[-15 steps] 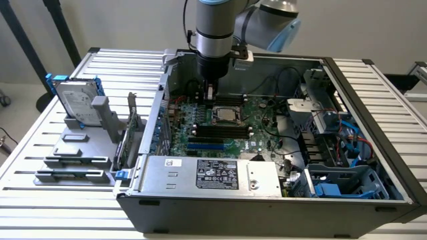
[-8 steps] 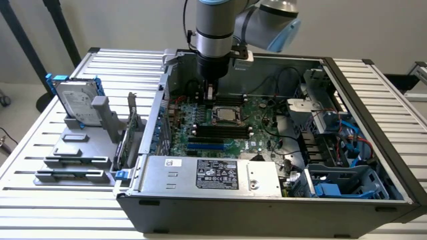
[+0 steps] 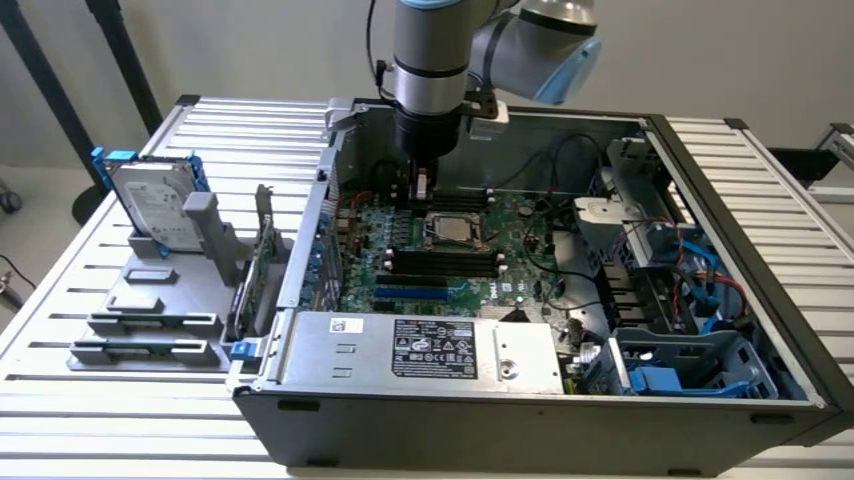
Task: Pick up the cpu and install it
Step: 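Close the cpu cover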
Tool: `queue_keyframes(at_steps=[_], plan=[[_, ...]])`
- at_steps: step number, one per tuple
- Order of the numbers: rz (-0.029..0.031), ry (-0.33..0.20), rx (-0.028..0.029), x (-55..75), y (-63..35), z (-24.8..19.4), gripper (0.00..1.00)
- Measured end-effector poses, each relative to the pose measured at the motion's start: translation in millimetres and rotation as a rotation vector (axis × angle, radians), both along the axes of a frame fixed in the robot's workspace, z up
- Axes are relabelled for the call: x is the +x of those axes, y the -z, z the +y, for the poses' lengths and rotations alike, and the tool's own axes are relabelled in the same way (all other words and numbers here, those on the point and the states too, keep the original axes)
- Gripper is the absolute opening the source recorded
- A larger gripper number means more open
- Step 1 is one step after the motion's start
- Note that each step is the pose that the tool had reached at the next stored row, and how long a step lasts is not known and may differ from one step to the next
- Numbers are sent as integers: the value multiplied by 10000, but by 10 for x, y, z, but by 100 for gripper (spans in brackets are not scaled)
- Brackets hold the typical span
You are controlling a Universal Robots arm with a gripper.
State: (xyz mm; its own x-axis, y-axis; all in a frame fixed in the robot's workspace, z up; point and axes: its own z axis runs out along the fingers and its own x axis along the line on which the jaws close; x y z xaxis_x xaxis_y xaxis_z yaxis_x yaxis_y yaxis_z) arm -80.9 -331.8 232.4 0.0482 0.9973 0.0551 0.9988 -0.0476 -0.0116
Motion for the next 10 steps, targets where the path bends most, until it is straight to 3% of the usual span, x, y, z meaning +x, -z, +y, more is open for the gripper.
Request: queue_keyframes(at_steps=[10], plan=[[10, -1, 26, 339, -184, -103, 11]])
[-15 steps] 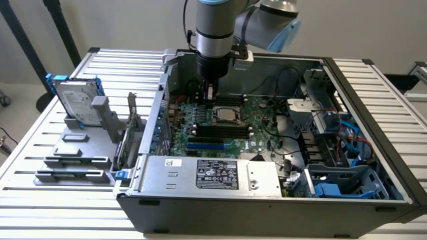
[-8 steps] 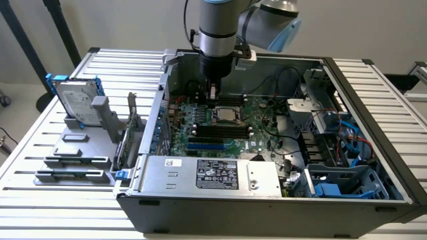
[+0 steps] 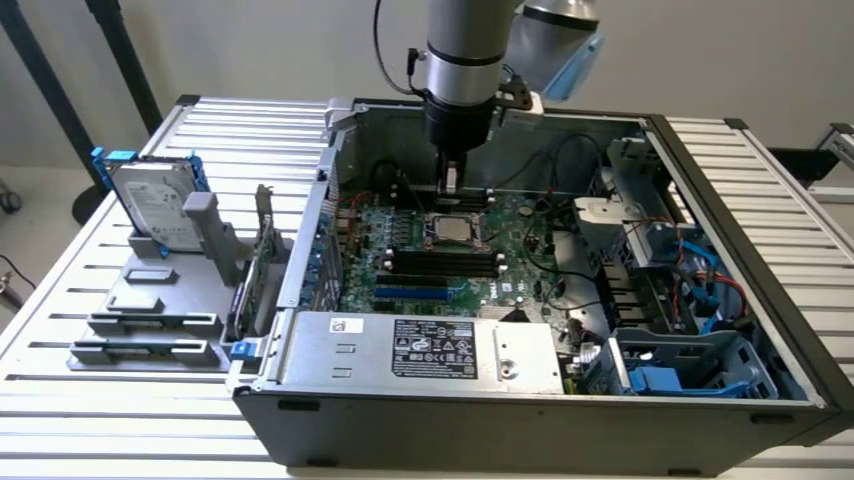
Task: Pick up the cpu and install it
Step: 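Close the cpu cover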
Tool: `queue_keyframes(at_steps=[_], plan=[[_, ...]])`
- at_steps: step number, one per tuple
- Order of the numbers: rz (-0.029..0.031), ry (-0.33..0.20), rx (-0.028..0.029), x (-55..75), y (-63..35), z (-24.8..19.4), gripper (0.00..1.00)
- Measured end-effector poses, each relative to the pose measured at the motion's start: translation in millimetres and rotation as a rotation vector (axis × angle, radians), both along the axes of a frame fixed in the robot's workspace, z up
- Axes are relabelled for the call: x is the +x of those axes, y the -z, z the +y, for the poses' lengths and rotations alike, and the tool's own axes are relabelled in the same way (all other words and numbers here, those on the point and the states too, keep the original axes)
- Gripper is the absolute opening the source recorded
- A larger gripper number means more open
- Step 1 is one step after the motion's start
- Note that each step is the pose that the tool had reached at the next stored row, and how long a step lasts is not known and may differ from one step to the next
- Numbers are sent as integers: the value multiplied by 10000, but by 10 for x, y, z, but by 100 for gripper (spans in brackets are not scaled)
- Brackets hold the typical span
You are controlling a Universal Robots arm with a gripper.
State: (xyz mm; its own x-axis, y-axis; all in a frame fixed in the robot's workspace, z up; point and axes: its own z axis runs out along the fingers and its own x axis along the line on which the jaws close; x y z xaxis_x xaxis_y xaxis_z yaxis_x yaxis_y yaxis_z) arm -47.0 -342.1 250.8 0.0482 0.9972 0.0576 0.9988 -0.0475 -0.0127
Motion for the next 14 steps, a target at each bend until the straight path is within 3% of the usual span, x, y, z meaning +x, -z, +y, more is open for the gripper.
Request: queue_keyframes(at_steps=[7, 14], plan=[[5, 0, 47, 319, -143, -72, 11], [5, -1, 149, 634, -209, -91, 11]])
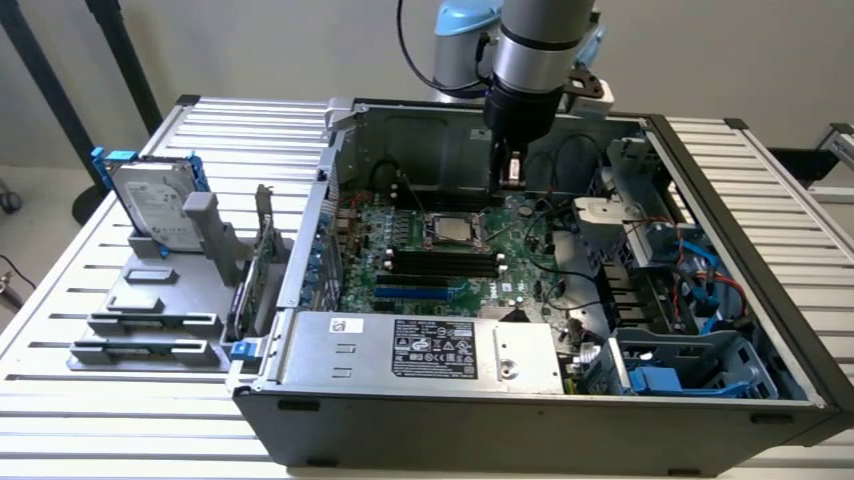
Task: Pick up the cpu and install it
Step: 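Close the cpu cover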
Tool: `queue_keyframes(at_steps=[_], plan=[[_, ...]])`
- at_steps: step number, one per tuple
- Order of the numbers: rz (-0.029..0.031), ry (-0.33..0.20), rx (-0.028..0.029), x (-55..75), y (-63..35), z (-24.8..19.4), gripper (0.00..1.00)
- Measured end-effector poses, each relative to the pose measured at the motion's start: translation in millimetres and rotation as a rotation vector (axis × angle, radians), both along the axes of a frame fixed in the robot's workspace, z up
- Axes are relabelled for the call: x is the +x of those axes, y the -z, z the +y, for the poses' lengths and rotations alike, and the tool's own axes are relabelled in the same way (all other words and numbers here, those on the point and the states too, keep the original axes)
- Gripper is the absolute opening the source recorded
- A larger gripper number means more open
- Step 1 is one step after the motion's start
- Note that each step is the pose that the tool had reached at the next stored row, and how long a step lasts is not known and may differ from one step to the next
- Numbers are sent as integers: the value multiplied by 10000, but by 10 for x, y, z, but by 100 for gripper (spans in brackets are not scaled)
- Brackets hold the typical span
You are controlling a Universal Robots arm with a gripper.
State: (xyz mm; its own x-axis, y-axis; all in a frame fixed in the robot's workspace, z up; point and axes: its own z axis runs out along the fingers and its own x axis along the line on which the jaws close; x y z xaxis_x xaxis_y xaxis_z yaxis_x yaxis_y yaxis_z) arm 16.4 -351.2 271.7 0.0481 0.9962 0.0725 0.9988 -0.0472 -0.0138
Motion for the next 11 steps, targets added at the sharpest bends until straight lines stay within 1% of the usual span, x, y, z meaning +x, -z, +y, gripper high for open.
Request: queue_keyframes(at_steps=[2, 8, 9, 11], plan=[[0, 1, 39, 91, -4, 0, 11], [-1, 2, 182, 365, -6, 0, 11], [0, 2, 208, 401, -5, 1, 11], [0, 0, 244, 432, 4, 7, 11]])
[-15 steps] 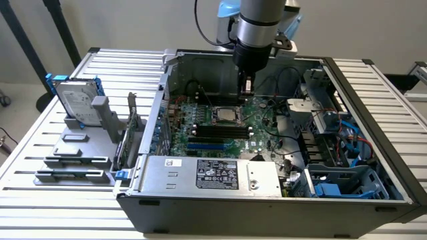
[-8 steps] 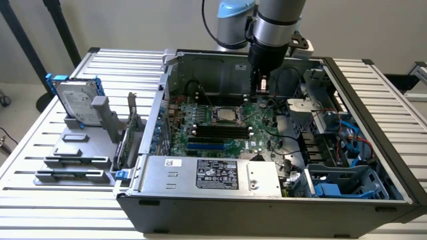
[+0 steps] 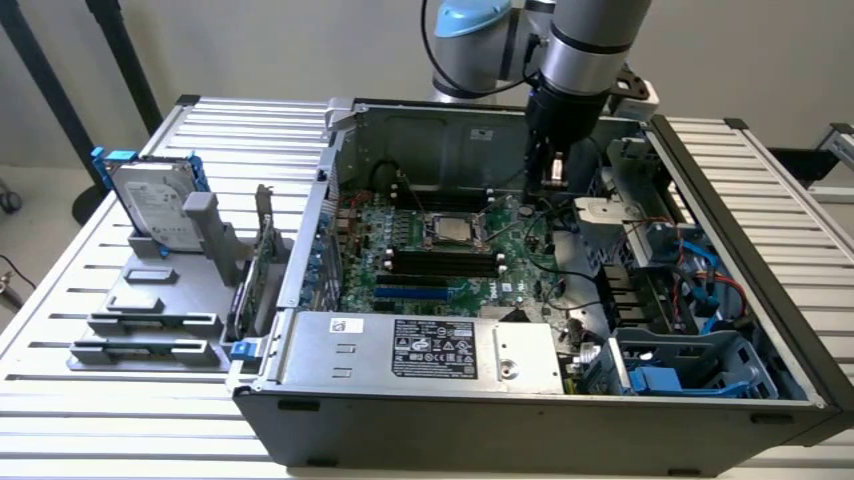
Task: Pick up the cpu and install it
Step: 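Close the cpu cover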
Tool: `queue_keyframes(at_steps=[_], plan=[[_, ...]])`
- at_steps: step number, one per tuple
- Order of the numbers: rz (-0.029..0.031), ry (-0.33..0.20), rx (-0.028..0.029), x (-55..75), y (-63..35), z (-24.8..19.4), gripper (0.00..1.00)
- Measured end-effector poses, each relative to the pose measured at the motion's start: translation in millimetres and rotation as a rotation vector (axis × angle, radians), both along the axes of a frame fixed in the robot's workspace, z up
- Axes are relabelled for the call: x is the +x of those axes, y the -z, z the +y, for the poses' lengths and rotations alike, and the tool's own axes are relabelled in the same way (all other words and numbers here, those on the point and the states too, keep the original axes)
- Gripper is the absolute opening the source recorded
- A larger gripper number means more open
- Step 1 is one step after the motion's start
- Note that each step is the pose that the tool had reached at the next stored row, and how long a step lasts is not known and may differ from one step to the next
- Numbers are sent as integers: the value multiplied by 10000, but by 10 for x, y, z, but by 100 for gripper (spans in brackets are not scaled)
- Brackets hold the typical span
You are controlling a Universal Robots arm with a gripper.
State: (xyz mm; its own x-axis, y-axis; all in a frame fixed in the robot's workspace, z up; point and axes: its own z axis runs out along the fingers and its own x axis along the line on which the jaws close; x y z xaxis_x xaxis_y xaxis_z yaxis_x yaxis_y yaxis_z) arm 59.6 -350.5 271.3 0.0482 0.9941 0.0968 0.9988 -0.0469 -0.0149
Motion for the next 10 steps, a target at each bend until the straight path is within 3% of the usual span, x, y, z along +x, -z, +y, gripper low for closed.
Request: queue_keyframes(at_steps=[10], plan=[[0, 1, 41, 110, 167, 82, 11]])
